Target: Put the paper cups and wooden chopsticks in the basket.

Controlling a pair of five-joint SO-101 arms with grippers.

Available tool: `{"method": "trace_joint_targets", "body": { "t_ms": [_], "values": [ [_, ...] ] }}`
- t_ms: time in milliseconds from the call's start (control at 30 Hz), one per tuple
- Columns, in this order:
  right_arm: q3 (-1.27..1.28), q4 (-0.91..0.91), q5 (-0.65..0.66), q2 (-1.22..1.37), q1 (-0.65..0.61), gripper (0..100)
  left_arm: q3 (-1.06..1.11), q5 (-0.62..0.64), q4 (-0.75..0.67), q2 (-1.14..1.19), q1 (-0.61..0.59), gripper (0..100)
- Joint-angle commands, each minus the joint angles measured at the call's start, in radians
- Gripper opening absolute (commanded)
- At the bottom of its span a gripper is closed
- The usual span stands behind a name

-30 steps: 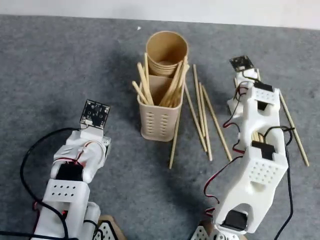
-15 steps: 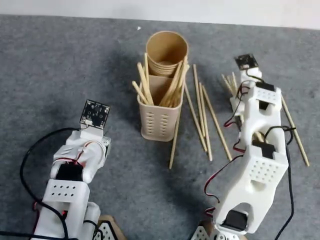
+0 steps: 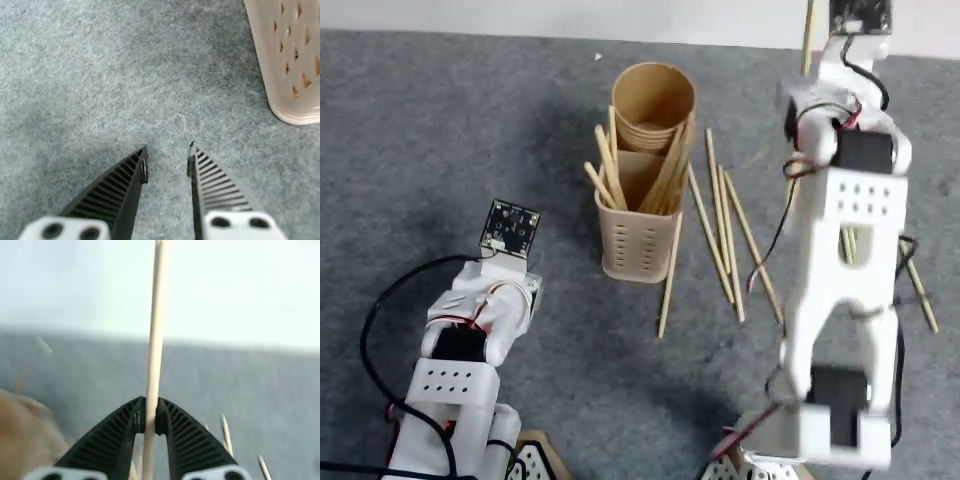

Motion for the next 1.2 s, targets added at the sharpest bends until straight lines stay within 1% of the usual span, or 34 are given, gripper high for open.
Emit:
{"method": "trace_joint_targets", "body": {
  "t_ms": [0, 167, 267, 400, 567, 633, 700, 800, 833, 967, 1000, 1100, 1167],
  "values": [
    [-0.036, -0.088, -0.057, -0.209, -0.097, 0.5, -0.005, 0.005, -0.02, -0.008, 0.013, 15],
    [-0.021, -0.116, -0.101, -0.361, -0.226, 0.5, -0.005, 0.005, -0.02, -0.008, 0.013, 15],
    [0.053, -0.186, -0.114, -0.432, -0.3, 0.5, -0.005, 0.005, -0.02, -0.008, 0.013, 15],
    [0.36, -0.414, -0.114, -0.541, -0.374, 0.5, -0.005, 0.005, -0.02, -0.008, 0.01, 15],
    [0.858, -0.797, -0.114, -0.685, -0.426, 0.5, -0.005, 0.005, -0.02, -0.008, 0.01, 15],
    [1.004, -0.888, -0.11, -0.708, -0.441, 0.5, -0.005, 0.005, -0.02, -0.008, 0.01, 15],
    [1.046, -0.926, -0.109, -0.71, -0.452, 0.5, -0.005, 0.005, -0.02, -0.008, 0.01, 15],
    [1.055, -0.883, -0.106, -0.71, -0.449, 2.9, -0.005, 0.005, -0.02, -0.008, 0.01, 15],
    [1.055, -0.854, -0.1, -0.711, -0.441, 6.0, -0.005, 0.005, -0.02, -0.008, 0.01, 15],
    [0.995, -0.765, -0.046, -0.713, -0.423, 26.0, -0.005, 0.005, -0.02, -0.008, 0.01, 15],
    [0.964, -0.725, -0.031, -0.713, -0.42, 28.6, -0.005, 0.005, -0.02, -0.008, 0.01, 15],
    [0.809, -0.559, -0.008, -0.711, -0.366, 27.3, -0.005, 0.005, -0.02, -0.008, 0.01, 15],
    [0.673, -0.437, -0.006, -0.702, -0.305, 26.5, -0.005, 0.005, -0.02, -0.008, 0.01, 15]
  ]
}}
